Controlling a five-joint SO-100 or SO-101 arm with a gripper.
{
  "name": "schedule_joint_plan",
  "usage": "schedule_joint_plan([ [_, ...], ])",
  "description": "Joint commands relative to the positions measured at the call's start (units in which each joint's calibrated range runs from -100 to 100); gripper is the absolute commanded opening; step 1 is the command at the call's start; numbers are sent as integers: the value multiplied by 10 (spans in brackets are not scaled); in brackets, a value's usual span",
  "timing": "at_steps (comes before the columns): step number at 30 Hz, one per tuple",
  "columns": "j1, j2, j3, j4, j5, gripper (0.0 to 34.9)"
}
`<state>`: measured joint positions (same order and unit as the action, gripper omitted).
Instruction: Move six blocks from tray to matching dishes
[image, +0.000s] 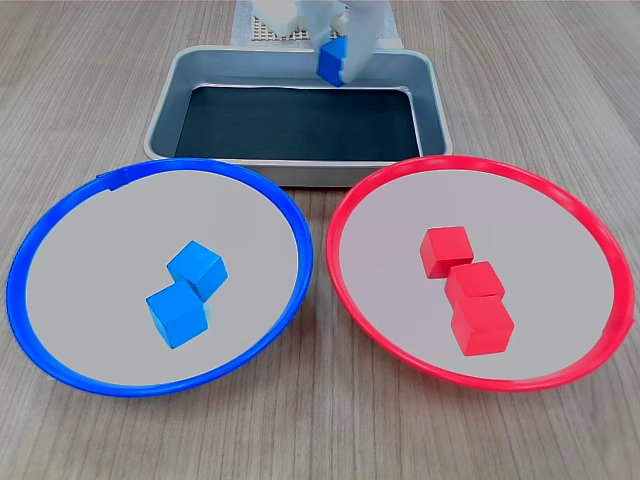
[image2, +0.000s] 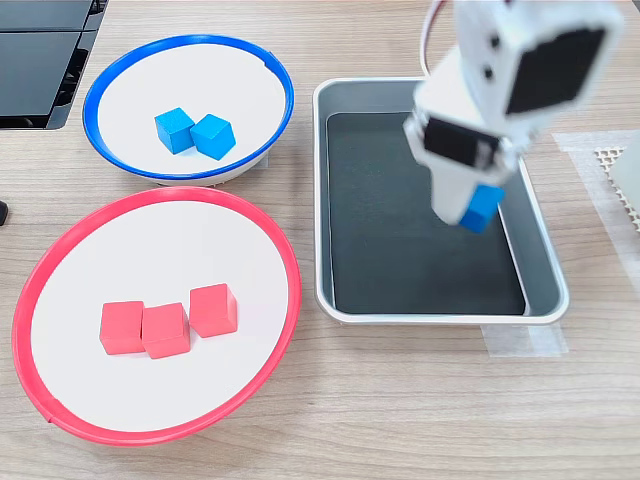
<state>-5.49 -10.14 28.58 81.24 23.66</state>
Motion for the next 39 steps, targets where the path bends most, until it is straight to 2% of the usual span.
schedule_joint_plan([
  [1,100,39,-231,-37,-73,1],
  [5,167,147,-343,-114,-120,1],
  [10,208,253,-387,-237,-111,3],
  [14,231,282,-382,-331,-108,161],
  [15,234,280,-376,-351,-108,193],
  [16,237,274,-370,-365,-108,199],
  [18,238,249,-343,-393,-107,173],
  [19,238,229,-318,-412,-108,149],
  [20,235,207,-294,-428,-111,112],
  [21,231,177,-259,-447,-118,49],
  [22,226,144,-221,-469,-126,11],
  [27,173,-94,39,-558,-216,1],
  [30,127,-266,210,-578,-250,0],
  [34,80,-507,423,-550,-255,0],
  [39,87,-734,614,-474,-240,0],
])
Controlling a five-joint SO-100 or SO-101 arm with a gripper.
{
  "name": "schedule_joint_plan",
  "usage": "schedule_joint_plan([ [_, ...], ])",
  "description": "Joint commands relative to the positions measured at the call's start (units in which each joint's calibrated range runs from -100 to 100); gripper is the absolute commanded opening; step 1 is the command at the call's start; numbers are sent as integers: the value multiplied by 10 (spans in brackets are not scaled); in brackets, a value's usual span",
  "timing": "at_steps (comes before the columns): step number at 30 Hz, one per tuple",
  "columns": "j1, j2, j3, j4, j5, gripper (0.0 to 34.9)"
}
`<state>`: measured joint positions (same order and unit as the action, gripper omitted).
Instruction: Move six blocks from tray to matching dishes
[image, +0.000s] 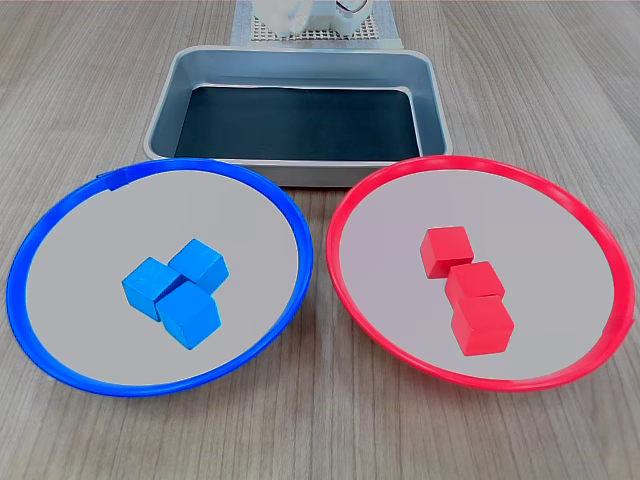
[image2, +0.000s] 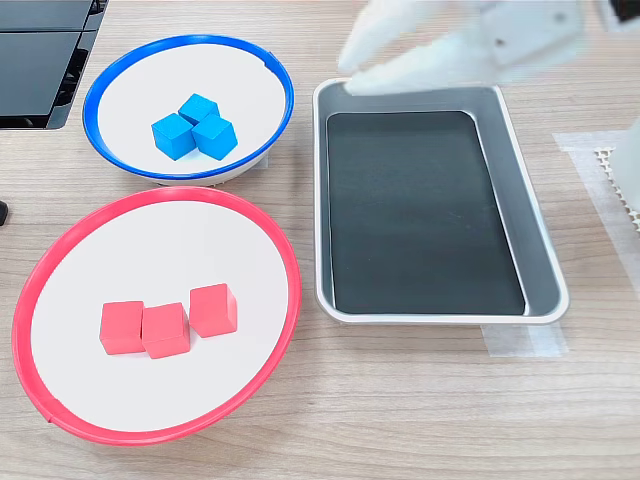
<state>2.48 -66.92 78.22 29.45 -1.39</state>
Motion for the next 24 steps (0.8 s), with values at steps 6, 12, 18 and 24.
schedule_joint_plan([
  [6,25,-302,218,130,17,0],
  [12,24,-321,218,178,7,0],
  [18,30,-321,218,179,6,4],
  [24,27,-321,218,179,8,4],
])
